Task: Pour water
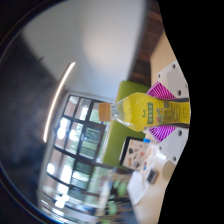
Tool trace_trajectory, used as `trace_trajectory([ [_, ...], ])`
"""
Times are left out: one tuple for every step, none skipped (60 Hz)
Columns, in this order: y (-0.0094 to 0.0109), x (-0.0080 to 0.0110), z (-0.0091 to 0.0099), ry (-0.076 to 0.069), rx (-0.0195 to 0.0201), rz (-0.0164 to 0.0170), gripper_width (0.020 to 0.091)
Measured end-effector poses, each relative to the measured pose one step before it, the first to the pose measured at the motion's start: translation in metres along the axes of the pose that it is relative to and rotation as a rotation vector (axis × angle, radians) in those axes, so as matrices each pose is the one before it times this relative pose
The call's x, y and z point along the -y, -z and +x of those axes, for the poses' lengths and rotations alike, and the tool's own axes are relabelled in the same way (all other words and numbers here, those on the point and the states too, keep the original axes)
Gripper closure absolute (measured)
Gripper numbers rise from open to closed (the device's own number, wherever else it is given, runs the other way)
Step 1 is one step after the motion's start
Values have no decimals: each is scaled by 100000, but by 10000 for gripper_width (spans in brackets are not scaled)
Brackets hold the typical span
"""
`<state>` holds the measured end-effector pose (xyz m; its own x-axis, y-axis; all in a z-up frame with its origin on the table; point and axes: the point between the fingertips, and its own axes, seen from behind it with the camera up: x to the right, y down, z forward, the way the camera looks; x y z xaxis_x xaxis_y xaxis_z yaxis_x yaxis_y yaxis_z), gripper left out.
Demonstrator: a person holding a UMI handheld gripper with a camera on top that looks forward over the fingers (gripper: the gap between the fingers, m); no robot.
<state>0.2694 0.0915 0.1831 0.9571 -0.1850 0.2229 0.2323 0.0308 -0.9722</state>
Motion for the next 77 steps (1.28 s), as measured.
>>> trace_trajectory([
  [-1,-767,-470,-7354,2323,-222,823],
  [6,-686,-280,-6240,2130,-37,824],
  [-39,-638,-160,-5401,1926,-137,824],
  [885,-2004,279,-7191,766,1261,823],
  [-55,-795,173,-3488,565,-950,824],
  [-516,-377,166,-1754,-204,-1241,824],
  [-1365,961,74,1519,982,-3428,824],
  [-126,-463,129,-295,596,-175,823],
  [-135,-249,34,-88,705,434,822],
  [-108,-223,67,357,548,383,822],
  [-69,-239,141,405,278,84,823],
  [-128,-392,54,406,-113,-218,823],
  [-123,-275,134,565,58,-407,823],
  [-134,-261,70,428,337,-465,823],
  [-125,-276,0,253,599,-404,823],
  [-121,-268,-67,179,800,-357,822],
  [-97,-361,-45,294,676,-642,822],
  [-113,-541,-16,361,502,-1173,815],
  [-1019,-539,-618,1346,1023,-1397,807],
  [-151,382,-101,-151,281,2015,811],
  [-6,-120,116,582,-309,-550,799],
  [29,7,100,413,-222,-150,798],
  [45,87,41,124,13,99,798],
  [488,354,234,-40,-94,-406,793],
  [70,55,89,339,-46,4,785],
  [-16,110,0,493,129,161,786],
  [-40,38,12,353,41,71,785],
  [-62,69,51,76,-36,149,785],
  [-194,35,-98,-60,135,93,785],
  [-489,439,-68,475,368,-1402,775],
  [-494,559,-27,89,375,-1971,748],
  [506,-1229,-116,-1583,-539,3211,731],
  [-80,115,-26,-208,276,-379,695],
  [-21,27,-11,-317,136,-155,667],
  [-57,95,-9,-203,37,-375,647],
  [69,235,14,44,-2,-817,625],
  [55,-58,9,107,11,-1126,600],
  [113,-222,153,117,-569,-1817,546],
  [173,-197,3,227,-31,-1750,476],
  [262,-114,-137,76,406,-1318,405],
  [322,-1,-101,-160,205,-671,335],
  [368,177,-115,-370,24,172,265],
  [360,295,-117,-619,55,546,243],
  [404,229,-16,-242,-573,487,256],
  [458,200,-221,-232,4,174,280],
  [553,81,-203,88,87,-285,291],
  [600,43,-236,245,64,-493,296],
  [628,-21,-280,468,158,-689,291],
  [703,-4,-261,552,40,-823,283],
  [1239,-176,-104,487,-208,-259,273],
  [813,46,-185,588,-573,-541,269],
  [761,152,-205,567,-613,-60,270],
  [876,119,-289,709,-365,-249,271],
  [829,124,-299,700,-500,-234,273],
  [926,97,-309,705,-520,-352,274],
  [917,56,-322,700,-585,-358,272],
  [985,102,-249,604,-656,-247,271],
  [995,129,-279,511,-716,-47,274],
  [1046,215,-296,415,-747,224,274],
  [750,483,-459,398,-764,243,273],
  [1322,-19,-182,423,-450,590,274],
  [871,105,-408,392,-364,392,274],
  [952,110,-392,295,-318,295,273],
  [936,98,-368,93,-346,229,274],
  [926,76,-359,-182,-362,94,274],
  [891,21,-427,-363,-273,-95,273],
  [902,-3,-477,-398,7,-217,272],
  [684,91,-641,-318,287,-302,274],
  [845,-108,-606,-240,660,-240,273],
  [851,-88,-604,-288,800,-307,273],
  [754,-129,-685,-437,791,-196,272],
  [773,-35,-591,-609,684,-101,275],
  [702,-34,-577,-719,612,146,275],
  [657,-4,-608,-708,666,342,273],
  [630,-3,-627,-654,775,493,276],
  [619,23,-667,-541,986,496,275],
  [145,10,-821,-434,964,402,275],
])
